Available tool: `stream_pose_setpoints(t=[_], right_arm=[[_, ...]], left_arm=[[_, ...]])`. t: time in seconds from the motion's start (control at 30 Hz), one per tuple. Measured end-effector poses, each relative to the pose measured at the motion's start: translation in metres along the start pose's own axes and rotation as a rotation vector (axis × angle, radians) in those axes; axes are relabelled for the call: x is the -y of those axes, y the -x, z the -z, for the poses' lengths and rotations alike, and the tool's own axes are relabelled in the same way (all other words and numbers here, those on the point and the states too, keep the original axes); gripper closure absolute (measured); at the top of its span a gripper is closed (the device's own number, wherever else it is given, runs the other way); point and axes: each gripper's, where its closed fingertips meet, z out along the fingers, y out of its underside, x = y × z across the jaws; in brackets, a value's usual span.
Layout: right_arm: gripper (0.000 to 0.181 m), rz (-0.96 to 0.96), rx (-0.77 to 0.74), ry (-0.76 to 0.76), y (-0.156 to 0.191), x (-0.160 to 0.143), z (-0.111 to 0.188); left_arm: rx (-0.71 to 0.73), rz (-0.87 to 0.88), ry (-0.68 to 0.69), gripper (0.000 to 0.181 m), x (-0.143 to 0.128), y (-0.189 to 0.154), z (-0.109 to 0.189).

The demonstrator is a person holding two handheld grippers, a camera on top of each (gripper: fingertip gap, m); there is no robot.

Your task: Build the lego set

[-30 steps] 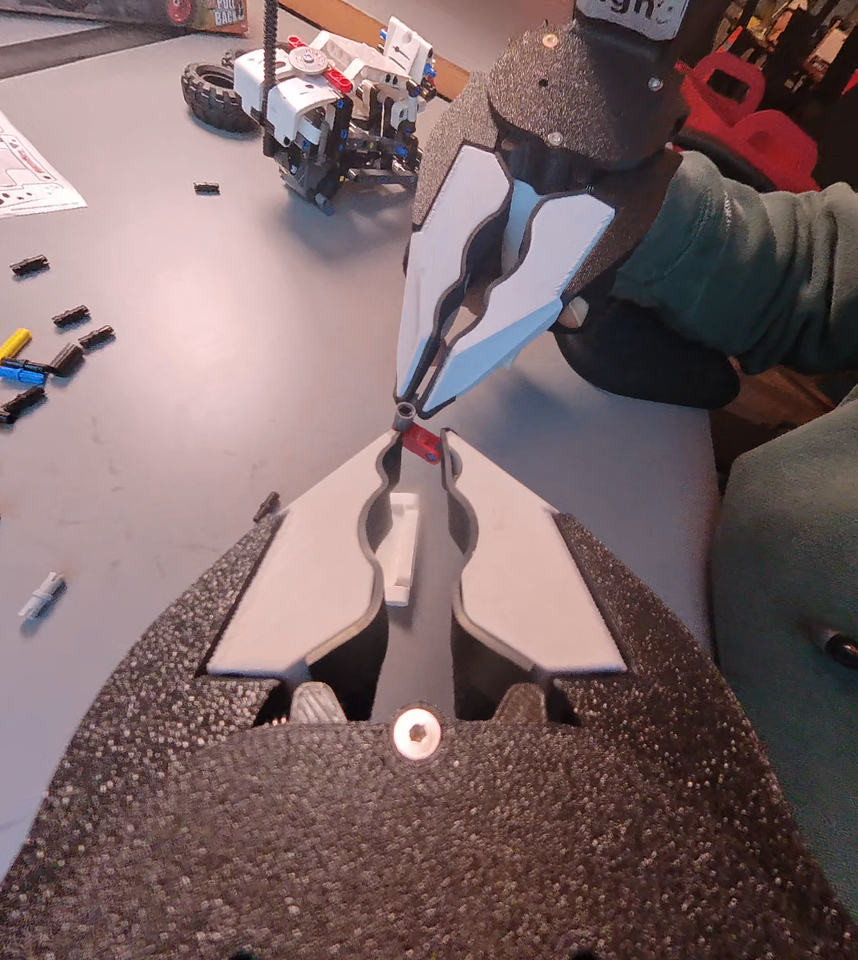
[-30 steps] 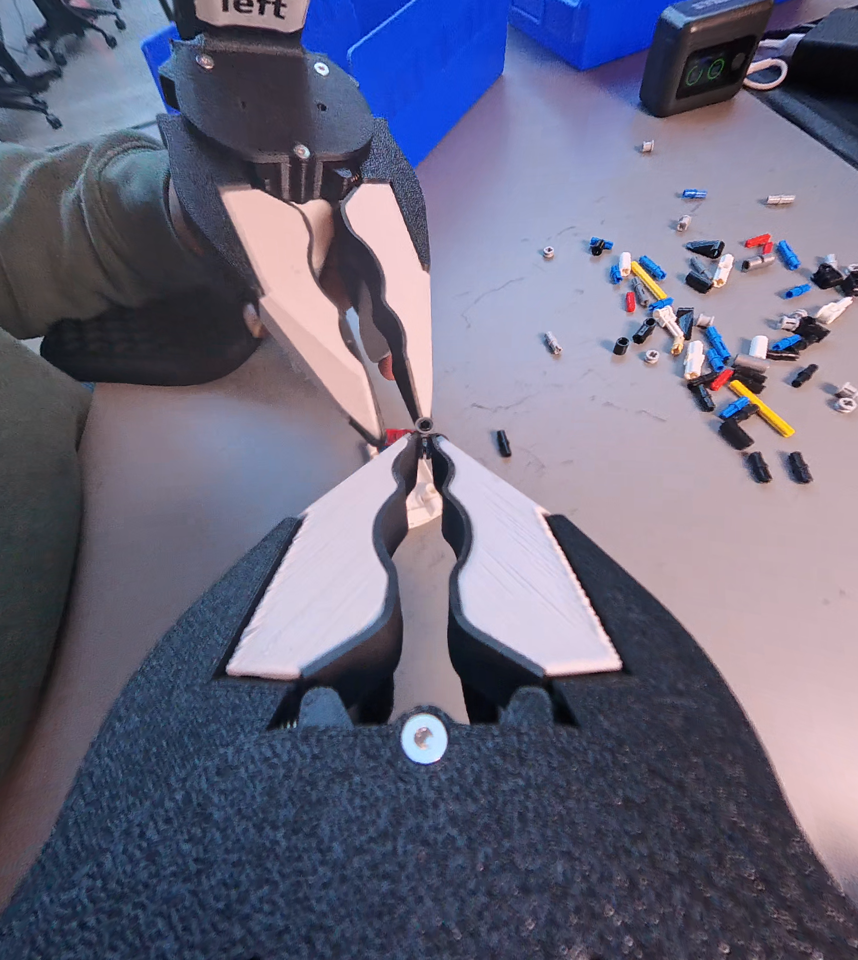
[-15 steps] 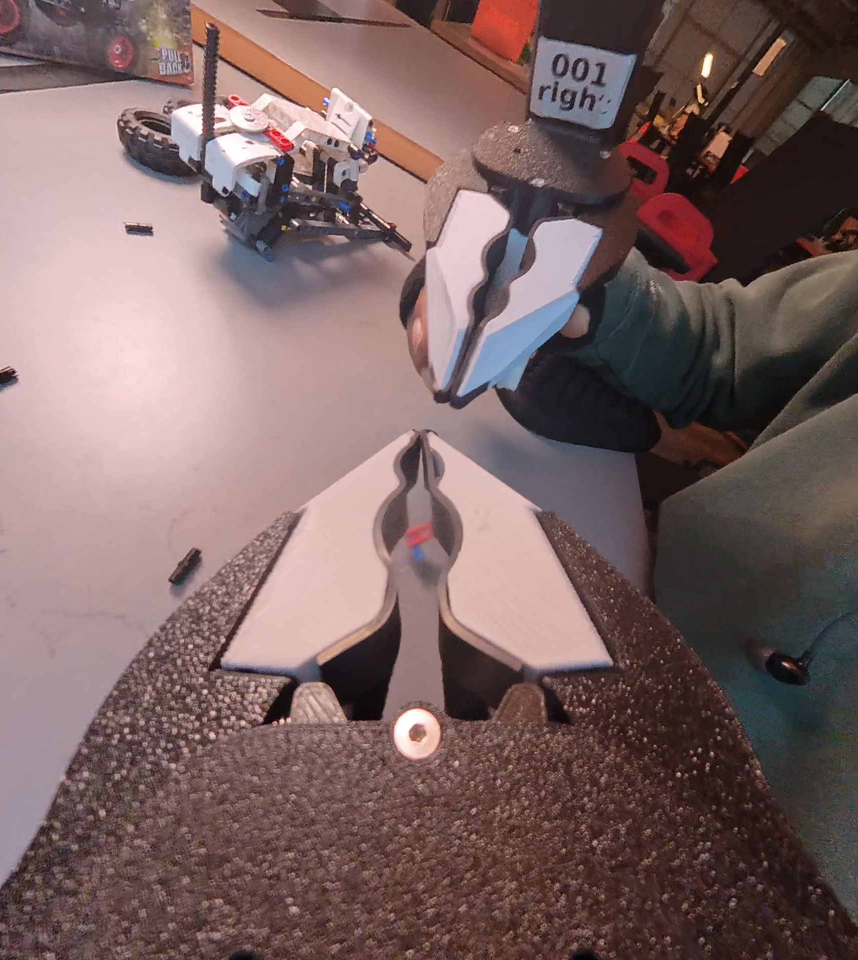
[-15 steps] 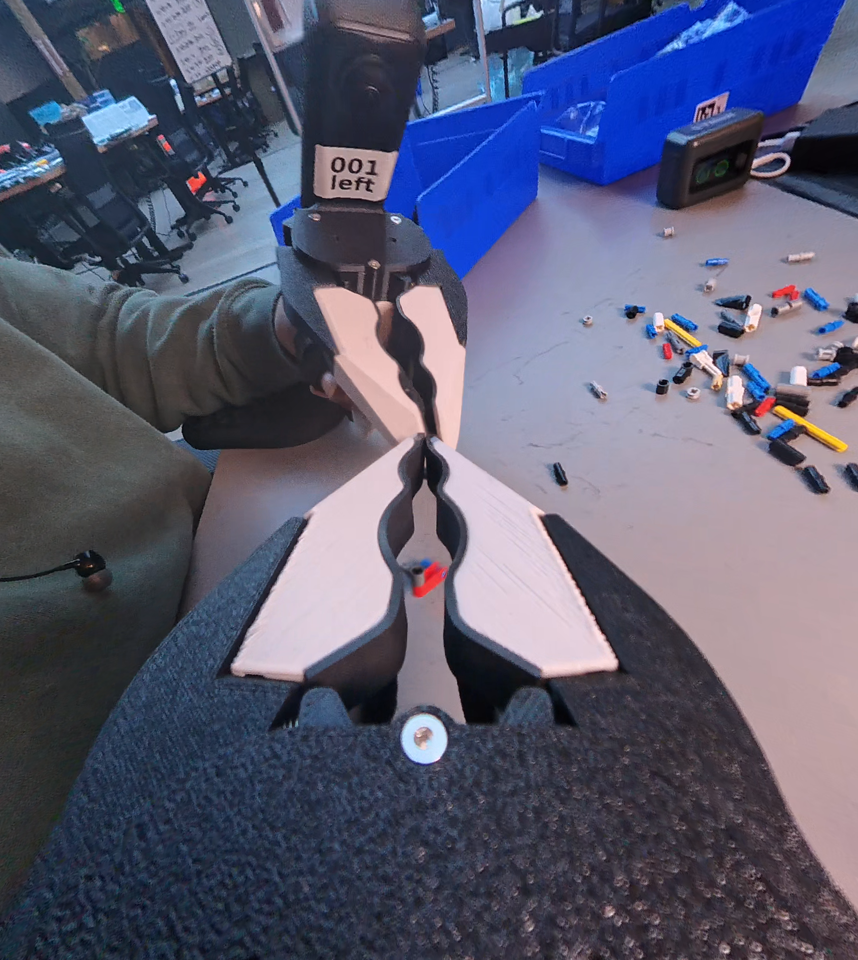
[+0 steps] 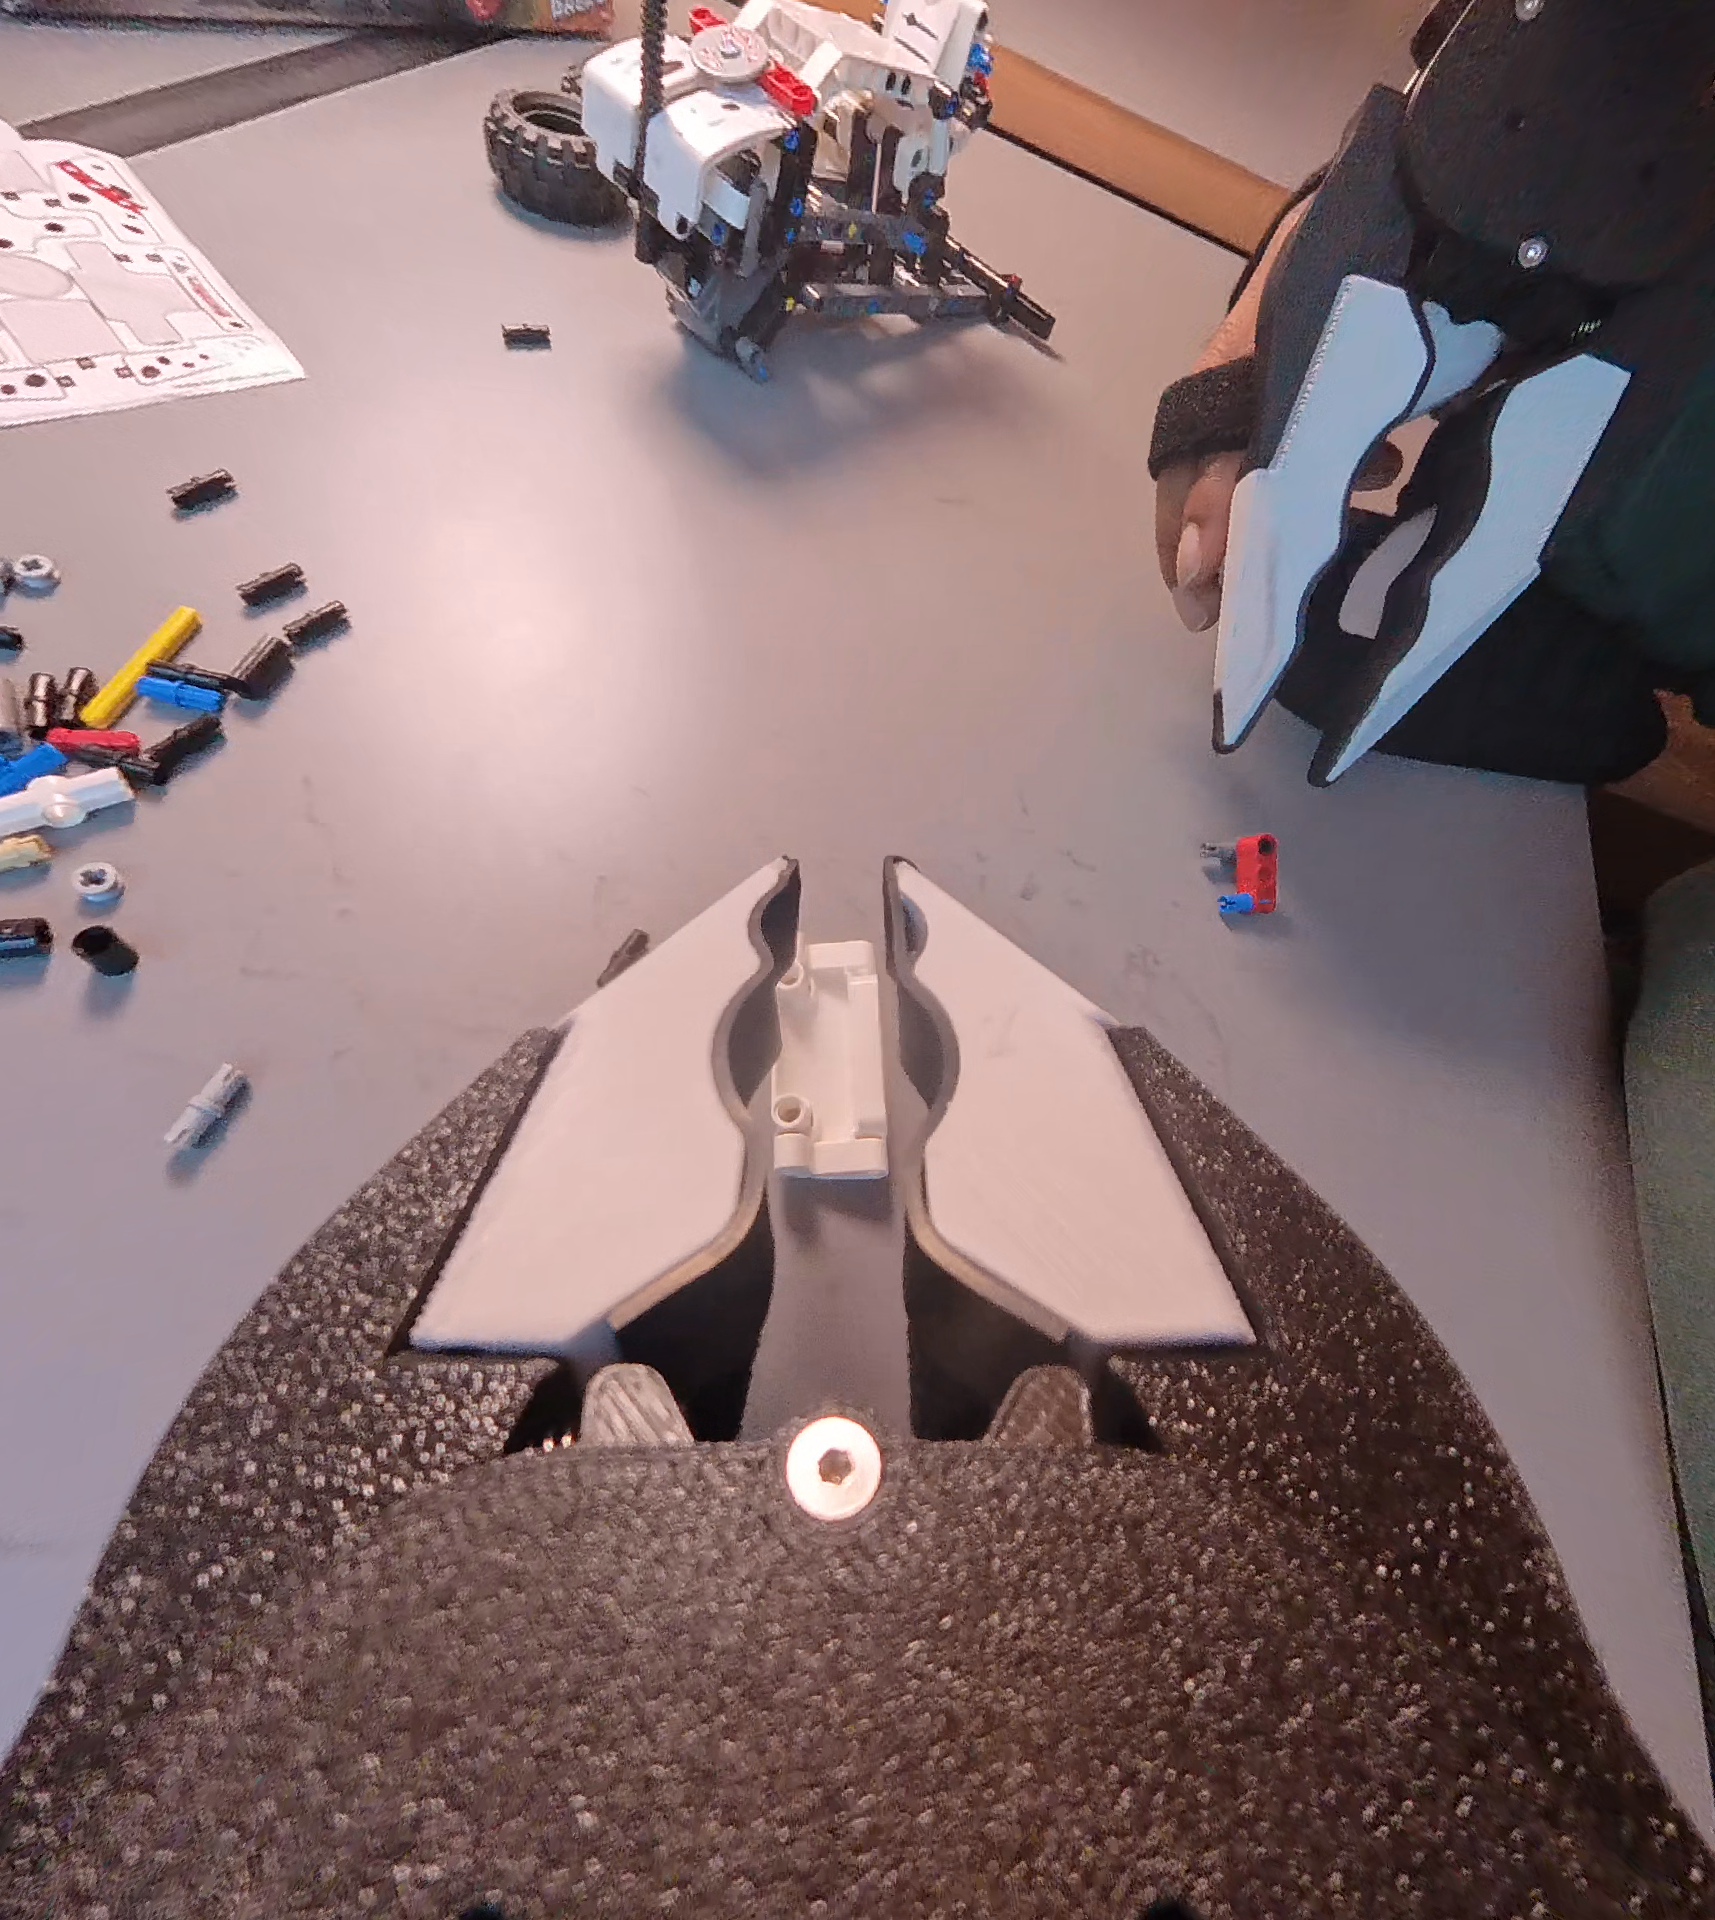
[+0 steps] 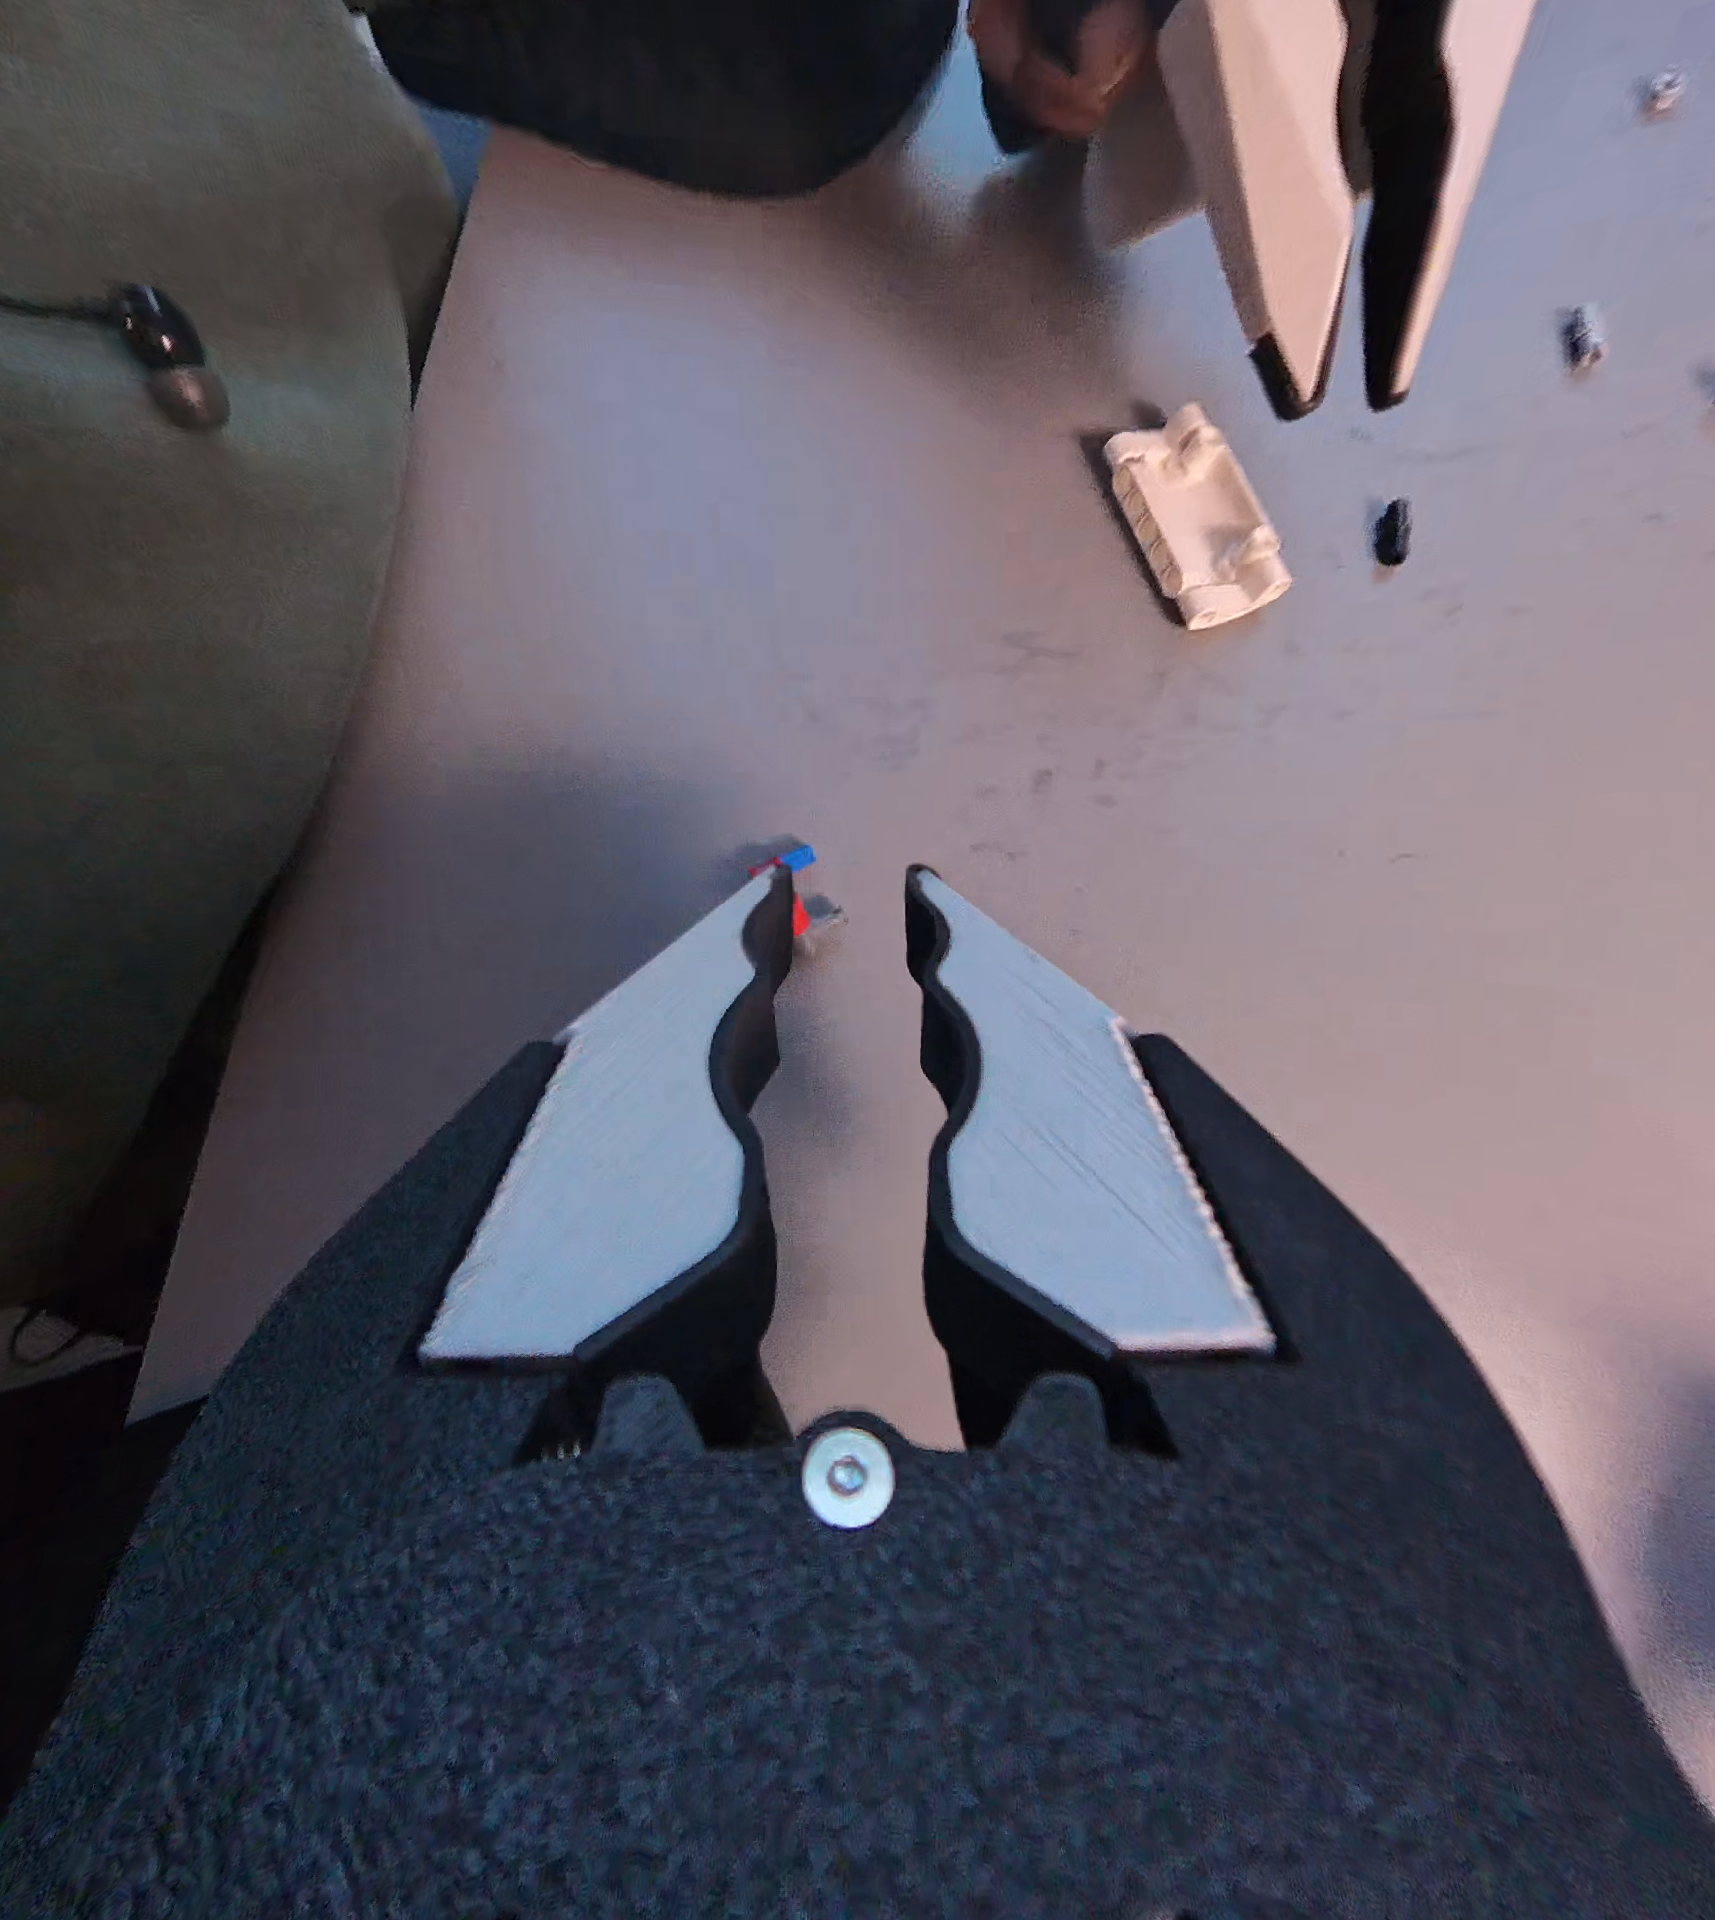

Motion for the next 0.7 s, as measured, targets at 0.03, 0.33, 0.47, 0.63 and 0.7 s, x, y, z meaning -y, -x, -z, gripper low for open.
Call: stream_pose_setpoints(t=[0.03,0.33,0.47,0.63,0.7], right_arm=[[0.160,0.011,0.006,0.029,0.004,-0.004,-0.005],[0.174,0.054,-0.012,-0.076,-0.003,0.017,-0.020],[0.174,-0.052,-0.090,-0.556,-0.029,0.085,0.021],[0.174,-0.289,0.025,-0.983,-0.040,0.129,0.057],[0.174,-0.408,0.123,-1.070,-0.044,0.135,0.057]], left_arm=[[-0.002,-0.020,0.005,0.165,0.000,-0.001,-0.001],[-0.085,-0.023,-0.049,0.164,0.005,-0.018,0.005],[-0.277,0.023,-0.147,0.154,0.020,-0.047,0.016],[-0.409,0.078,-0.281,0.150,0.043,-0.068,0.025],[-0.406,0.072,-0.327,0.150,0.051,-0.072,0.026]])
